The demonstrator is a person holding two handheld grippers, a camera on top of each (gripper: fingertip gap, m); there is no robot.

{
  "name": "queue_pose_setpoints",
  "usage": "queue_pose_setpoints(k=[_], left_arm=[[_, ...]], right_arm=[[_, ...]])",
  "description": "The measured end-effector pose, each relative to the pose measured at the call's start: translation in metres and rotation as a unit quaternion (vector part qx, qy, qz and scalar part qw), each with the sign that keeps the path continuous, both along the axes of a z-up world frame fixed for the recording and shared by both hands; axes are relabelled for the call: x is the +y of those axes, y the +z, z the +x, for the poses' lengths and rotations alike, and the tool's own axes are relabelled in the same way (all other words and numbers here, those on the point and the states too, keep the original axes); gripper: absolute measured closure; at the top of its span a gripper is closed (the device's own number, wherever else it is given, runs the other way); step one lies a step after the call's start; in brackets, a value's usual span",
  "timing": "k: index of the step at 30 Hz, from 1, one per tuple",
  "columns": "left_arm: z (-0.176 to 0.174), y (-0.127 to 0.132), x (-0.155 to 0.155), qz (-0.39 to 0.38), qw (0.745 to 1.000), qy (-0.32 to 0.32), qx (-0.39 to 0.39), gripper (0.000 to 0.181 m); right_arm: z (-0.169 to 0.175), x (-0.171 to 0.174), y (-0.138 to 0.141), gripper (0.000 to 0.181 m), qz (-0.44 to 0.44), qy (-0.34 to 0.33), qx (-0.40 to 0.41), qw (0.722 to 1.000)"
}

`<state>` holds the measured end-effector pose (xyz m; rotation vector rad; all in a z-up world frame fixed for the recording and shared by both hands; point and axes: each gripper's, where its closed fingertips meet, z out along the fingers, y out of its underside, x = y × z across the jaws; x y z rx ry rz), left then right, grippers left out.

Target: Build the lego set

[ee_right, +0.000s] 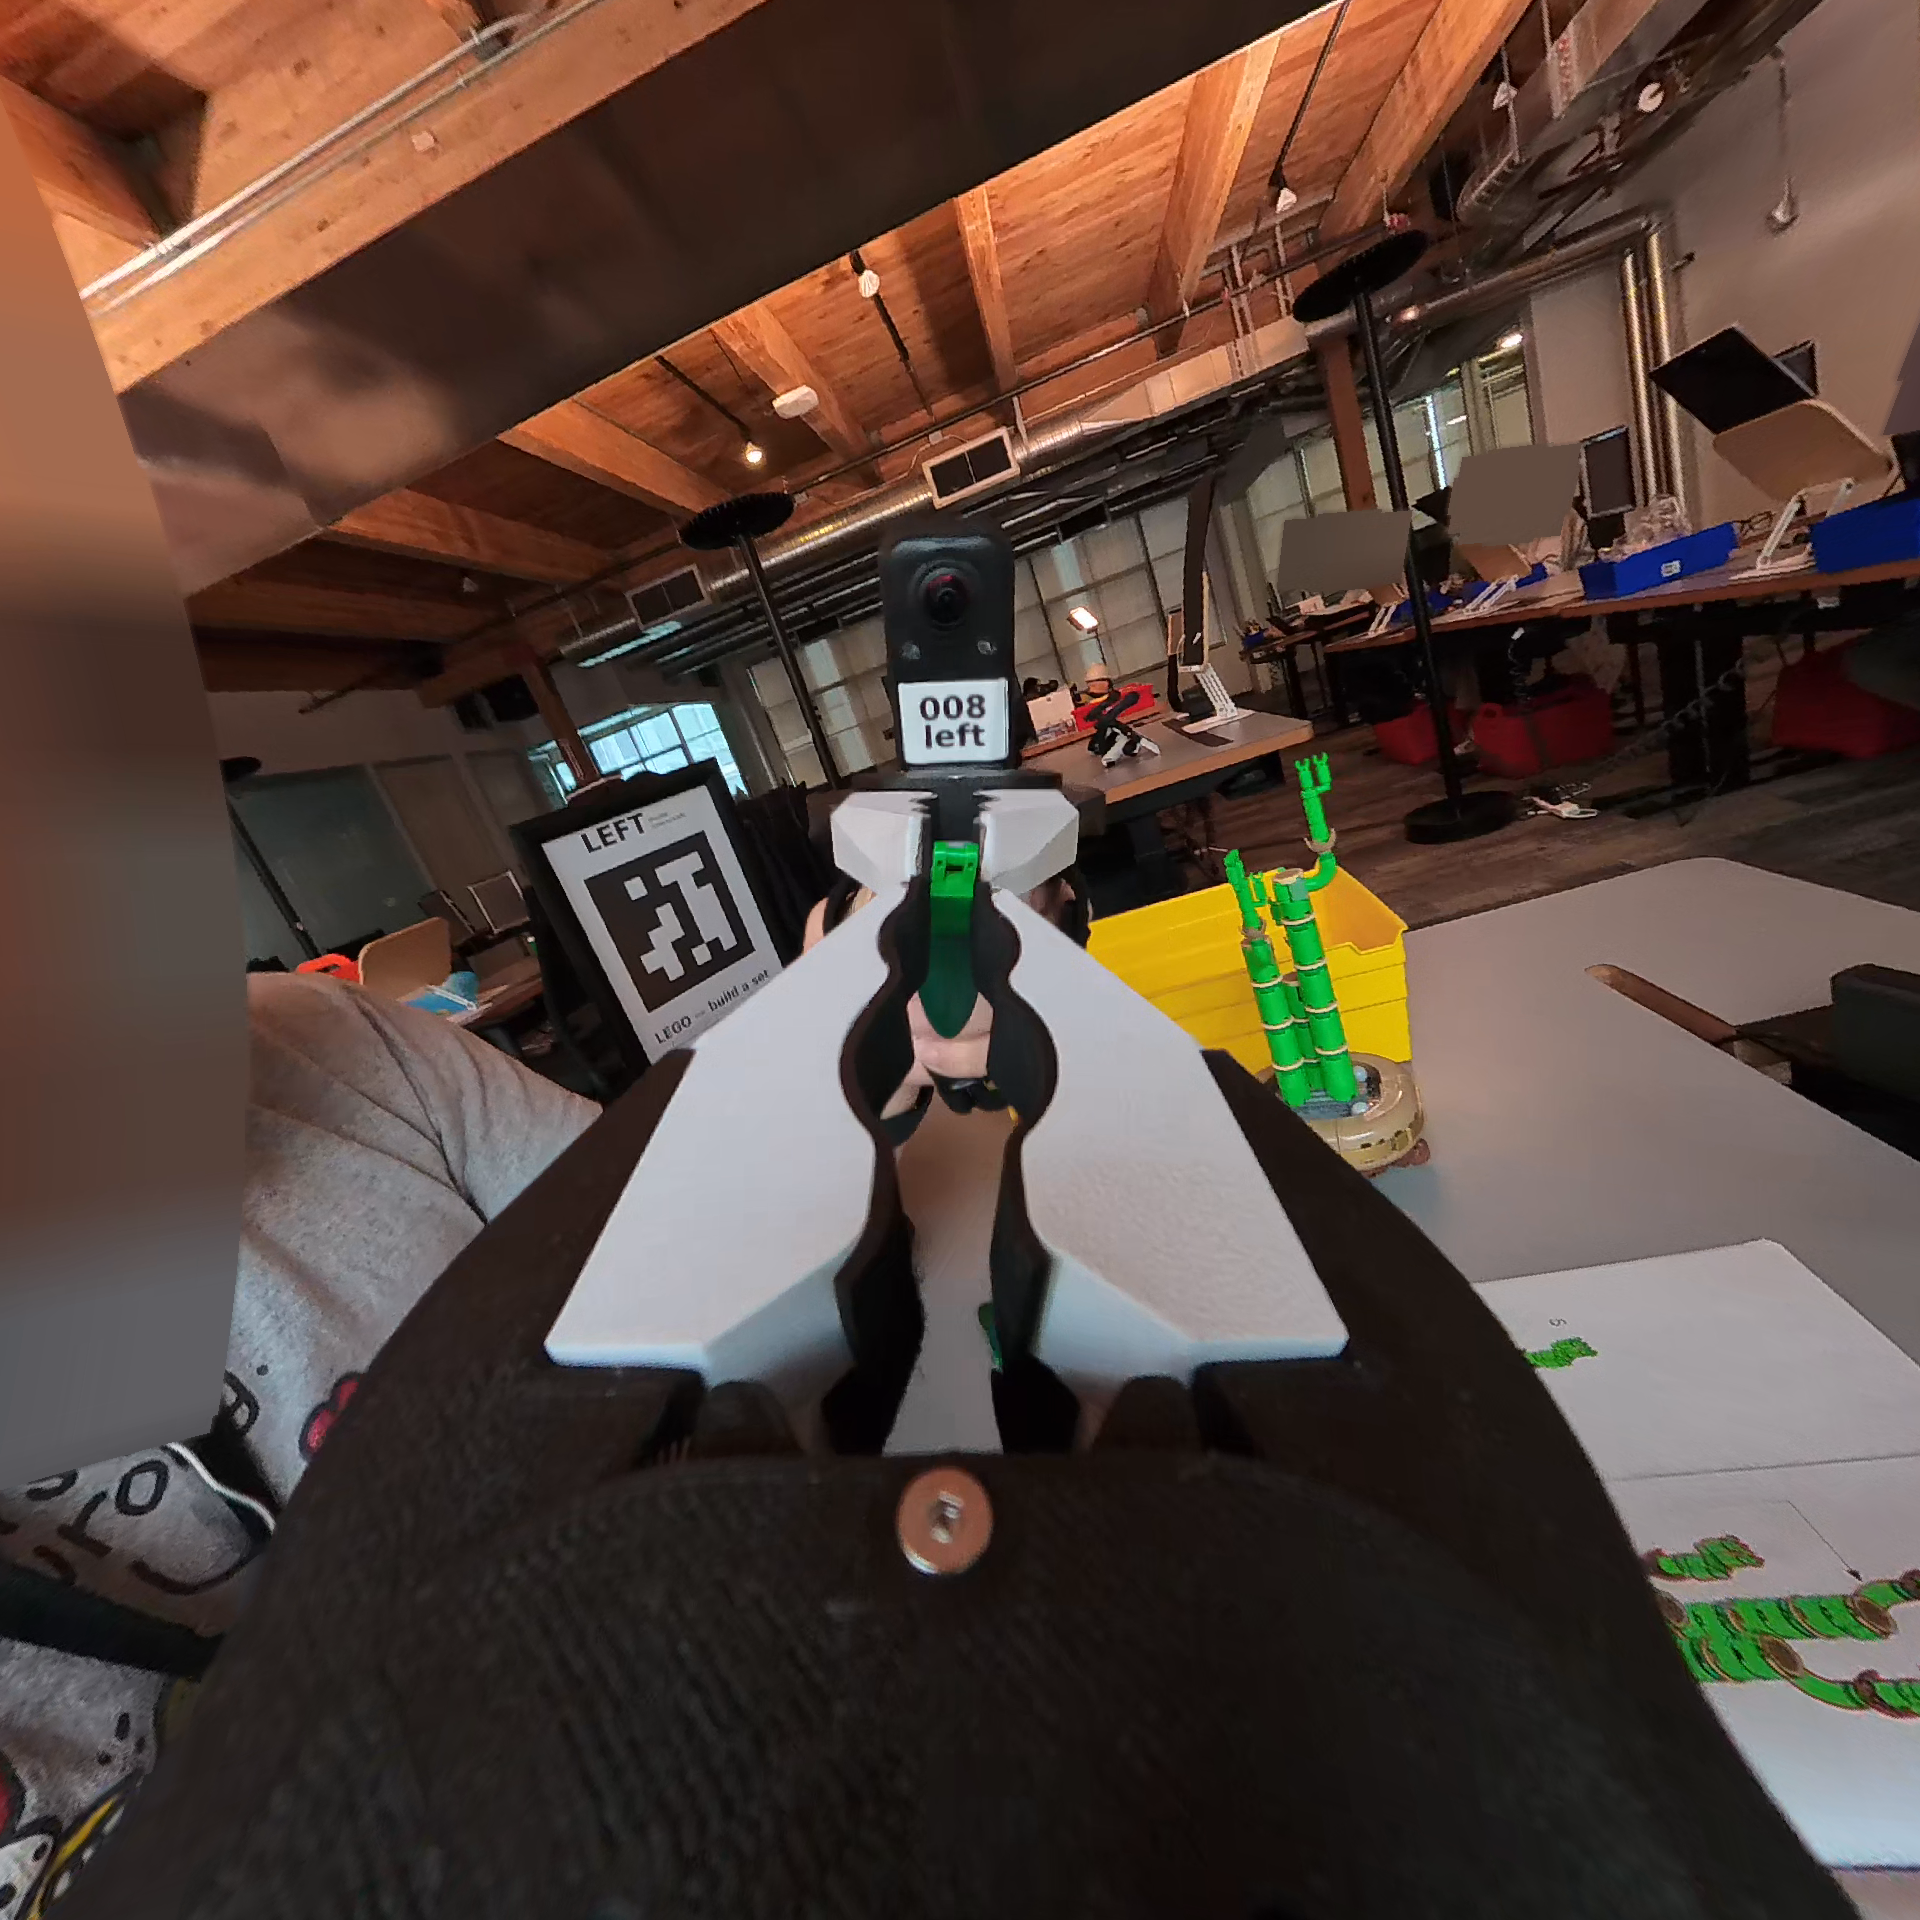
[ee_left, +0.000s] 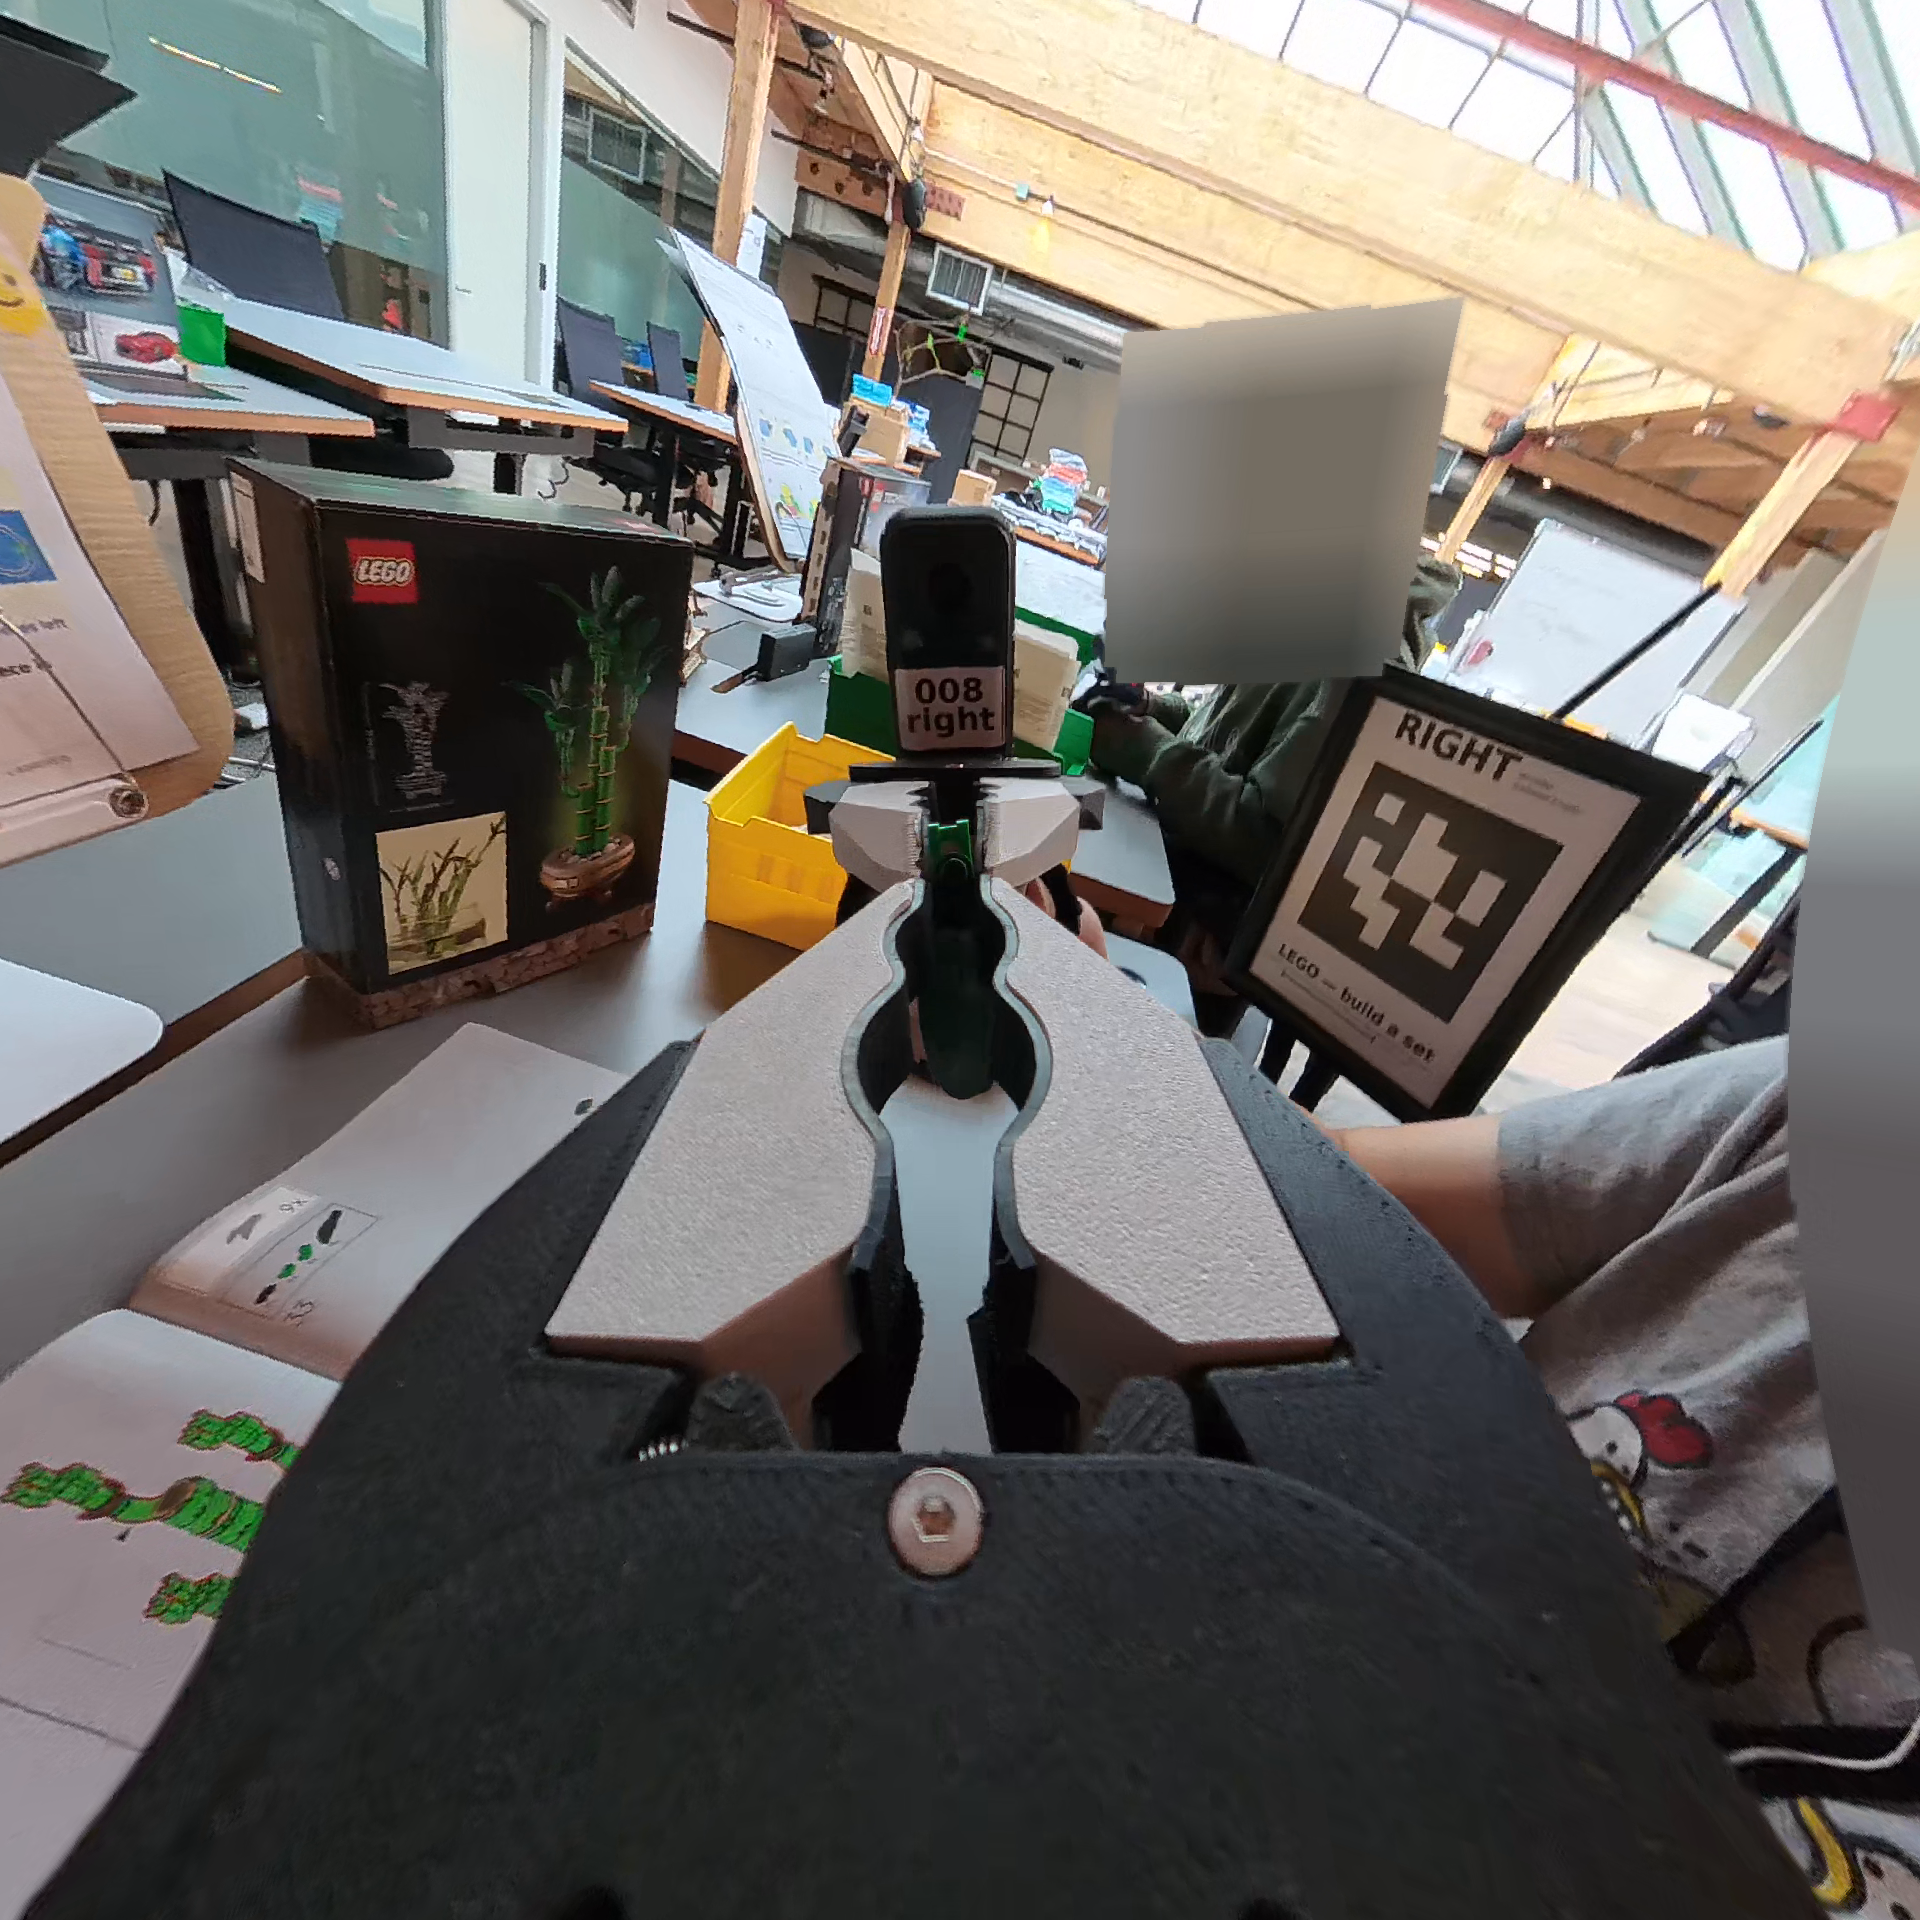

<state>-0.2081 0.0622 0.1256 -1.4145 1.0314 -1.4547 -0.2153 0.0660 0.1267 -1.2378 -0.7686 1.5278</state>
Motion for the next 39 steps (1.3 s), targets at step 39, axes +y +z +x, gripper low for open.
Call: queue_pose_setpoints(k=[39], left_arm=[[-0.005,-0.004,0.025,0.518,0.777,0.306,0.186,0.172]], right_arm=[[-0.007,0.024,0.002,0.176,-0.123,-0.022,0.107,0.986]])
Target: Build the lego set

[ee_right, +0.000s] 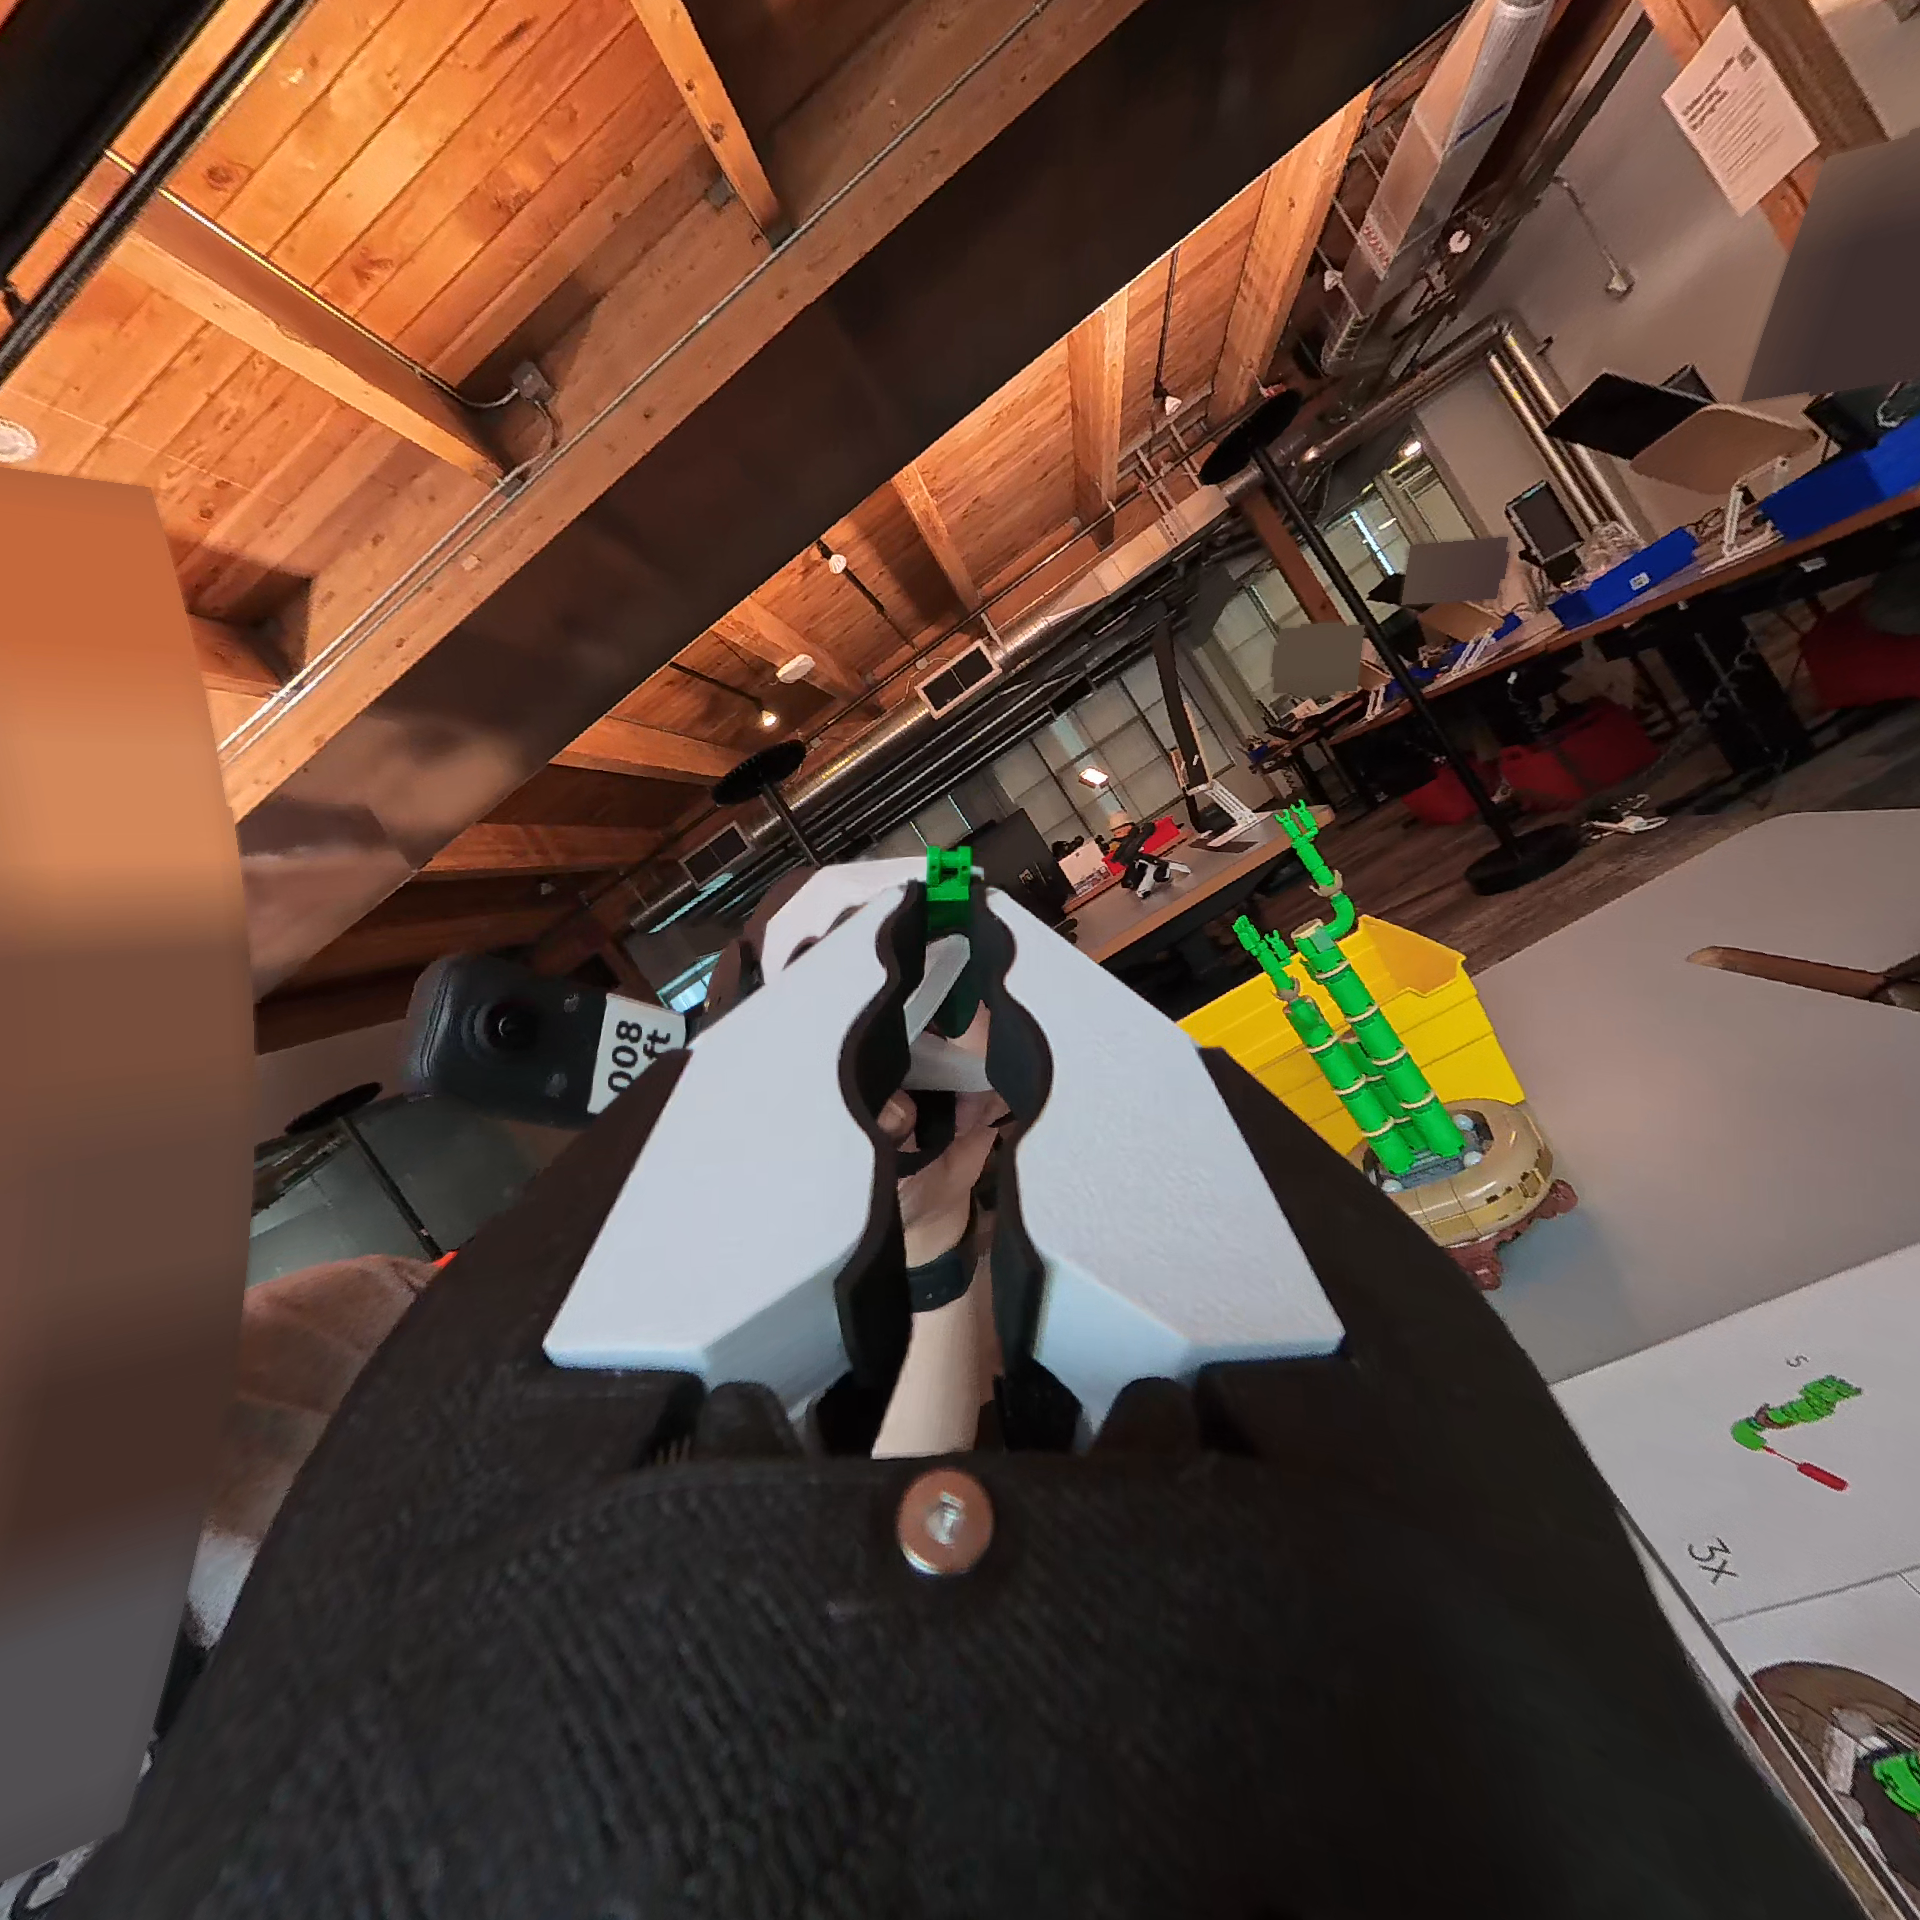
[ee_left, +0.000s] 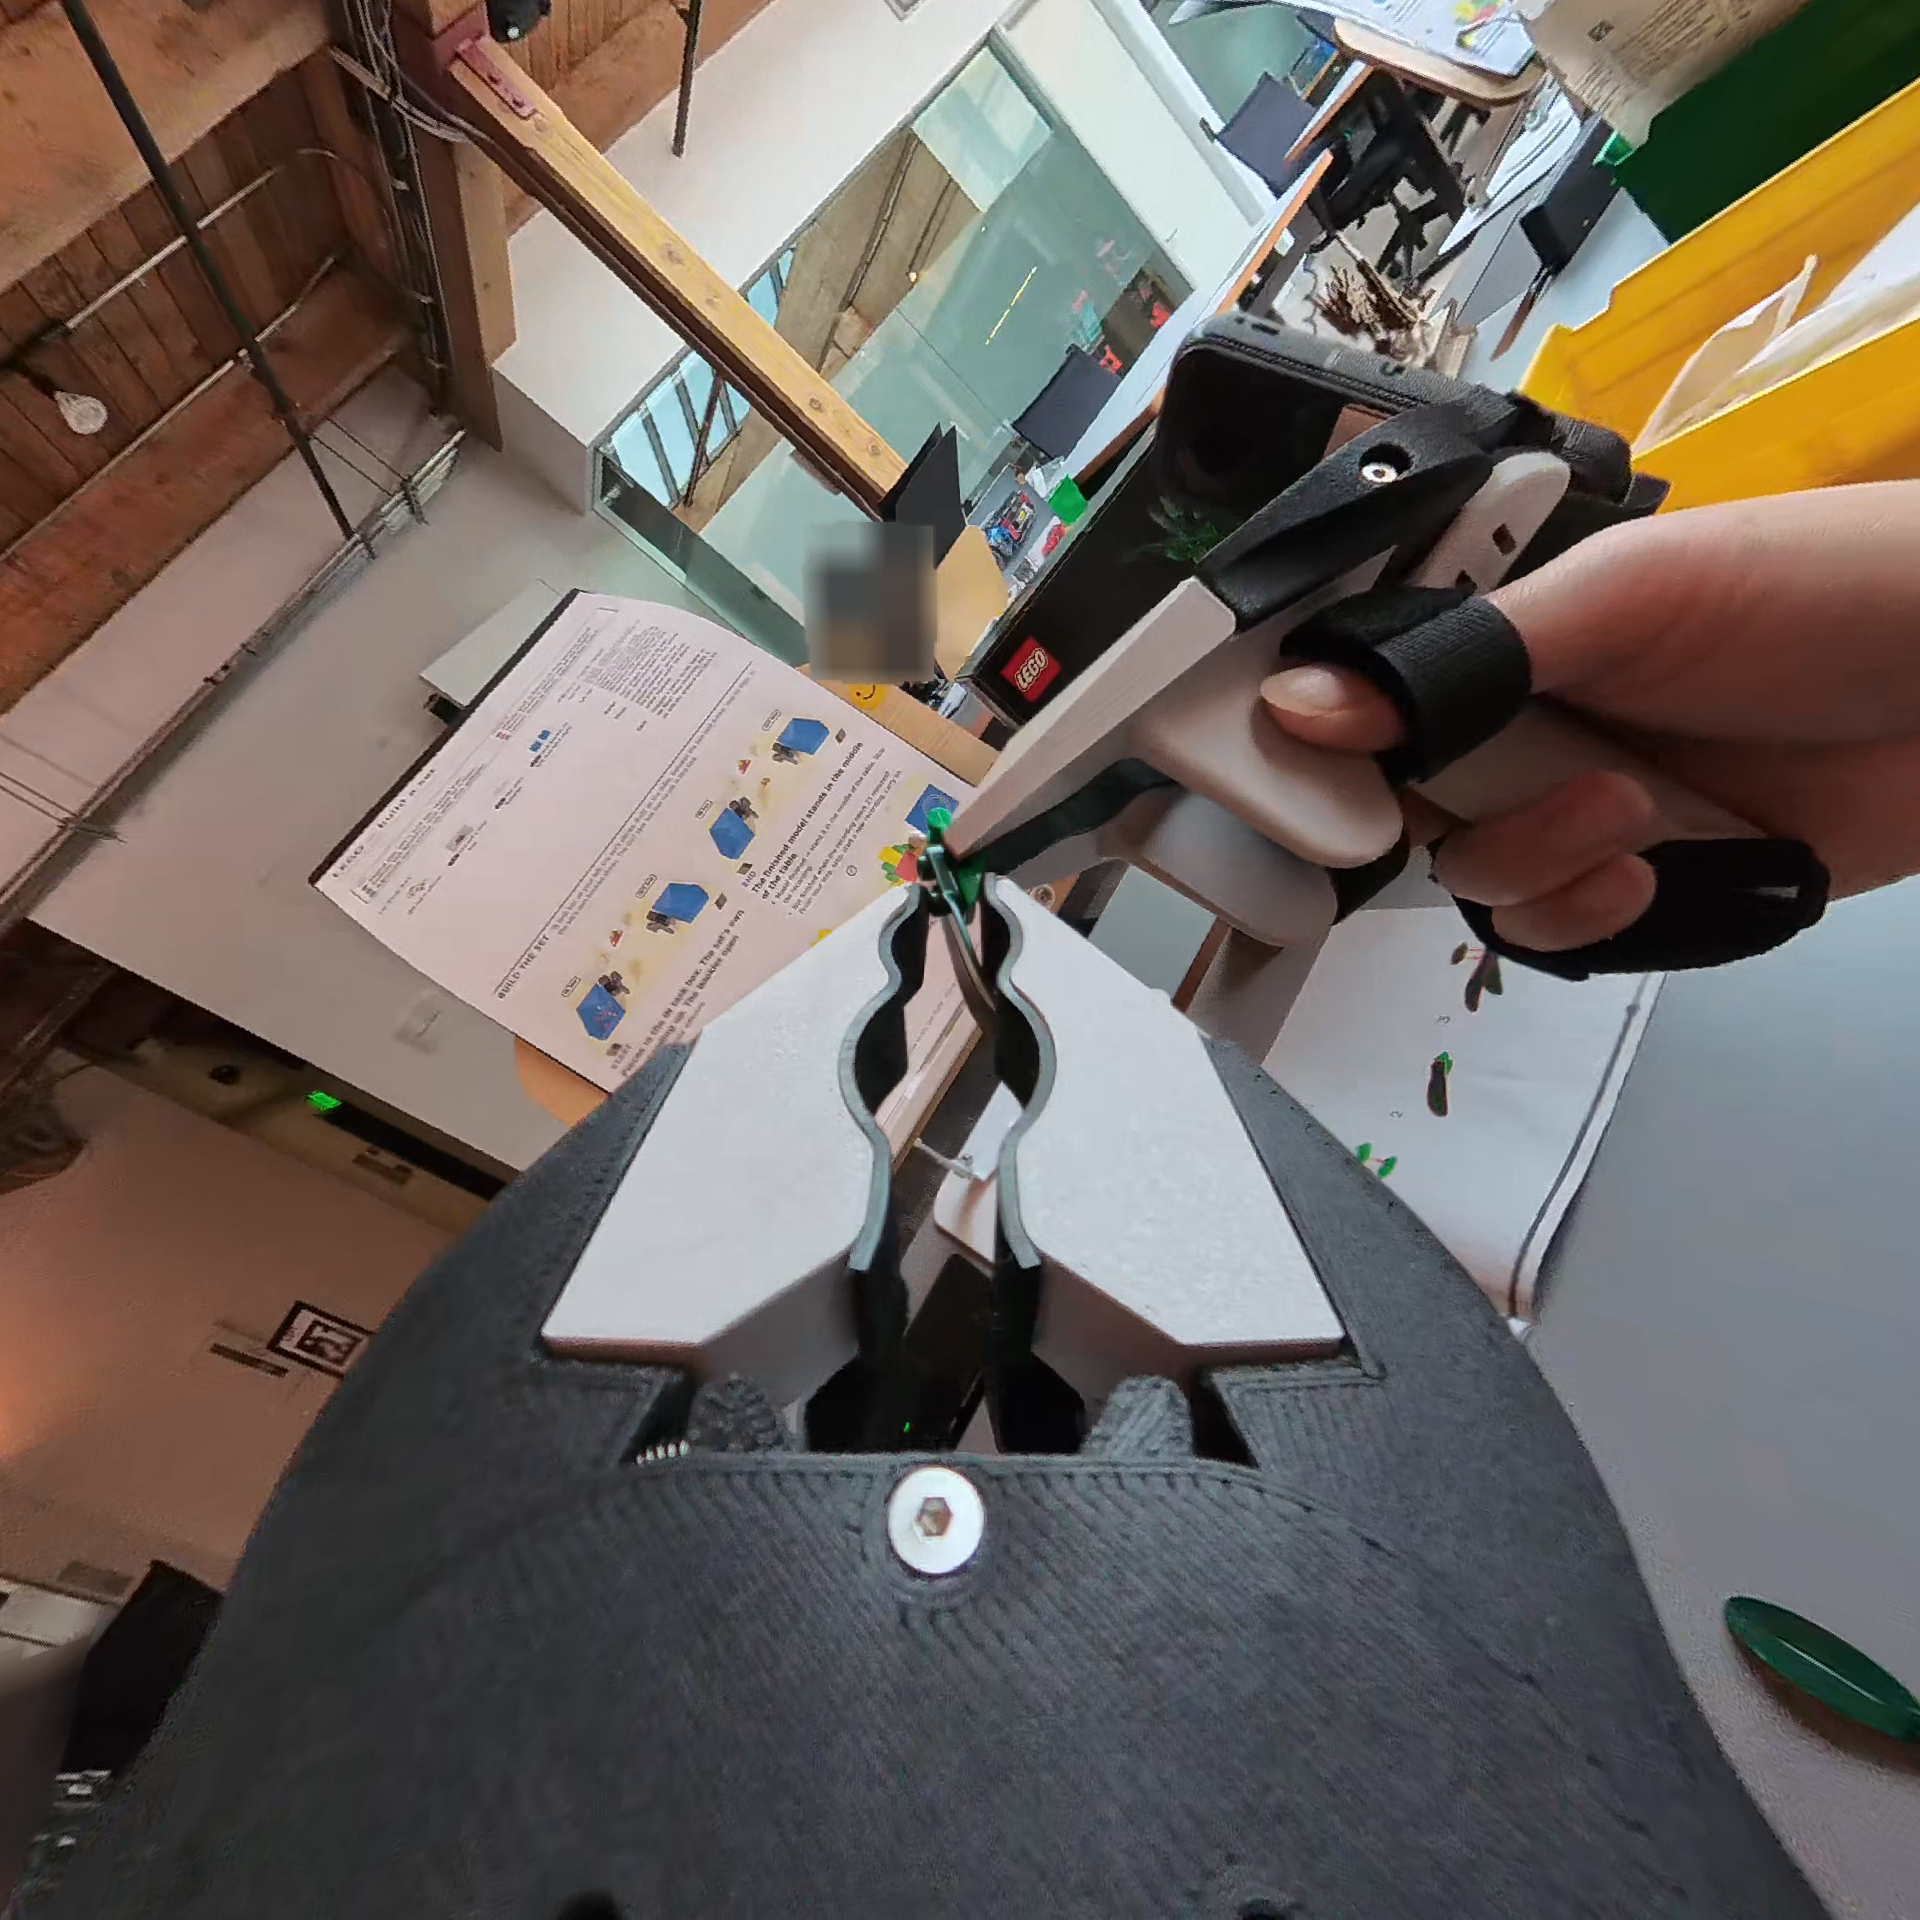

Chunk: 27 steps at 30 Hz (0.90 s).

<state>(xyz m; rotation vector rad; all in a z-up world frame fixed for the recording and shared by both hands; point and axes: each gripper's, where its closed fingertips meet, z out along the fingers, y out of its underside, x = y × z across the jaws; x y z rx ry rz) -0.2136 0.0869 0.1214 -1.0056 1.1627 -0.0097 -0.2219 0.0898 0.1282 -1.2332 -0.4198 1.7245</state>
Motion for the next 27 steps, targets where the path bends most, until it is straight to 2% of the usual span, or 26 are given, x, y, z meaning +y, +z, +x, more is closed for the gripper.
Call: queue_pose_setpoints(k=[4,6,8,10,12,14,16,21,27], left_arm=[[-0.001,-0.005,-0.001,0.002,1.0,-0.004,0.023,0.174],[-0.002,-0.01,-0.005,-0.024,0.999,-0.025,0.039,0.174],[-0.001,-0.021,-0.018,-0.061,0.993,-0.076,0.068,0.174],[-0.003,-0.031,-0.03,-0.092,0.984,-0.115,0.096,0.174],[-0.004,-0.045,-0.043,-0.123,0.971,-0.153,0.133,0.174],[-0.005,-0.055,-0.053,-0.136,0.961,-0.179,0.163,0.174],[-0.004,-0.06,-0.059,-0.142,0.955,-0.187,0.18,0.174],[0.0,-0.069,-0.068,-0.141,0.948,-0.194,0.208,0.174],[0.001,-0.07,-0.071,-0.135,0.946,-0.209,0.209,0.174]], right_arm=[[-0.001,-0.003,-0.004,0.173,0.029,0.015,-0.032,0.999],[0.003,-0.008,-0.004,0.148,0.067,0.023,-0.064,0.995],[0.009,-0.019,-0.009,0.145,0.151,0.013,-0.128,0.98],[0.011,-0.037,-0.019,0.143,0.282,-0.017,-0.212,0.935],[0.01,-0.053,-0.034,0.144,0.398,-0.054,-0.306,0.863],[0.01,-0.058,-0.037,0.146,0.466,-0.101,-0.359,0.803],[0.007,-0.064,-0.043,0.148,0.488,-0.1,-0.401,0.769],[-0.001,-0.071,-0.064,0.156,0.502,-0.073,-0.481,0.715],[-0.004,-0.071,-0.068,0.17,0.506,-0.069,-0.498,0.701]])
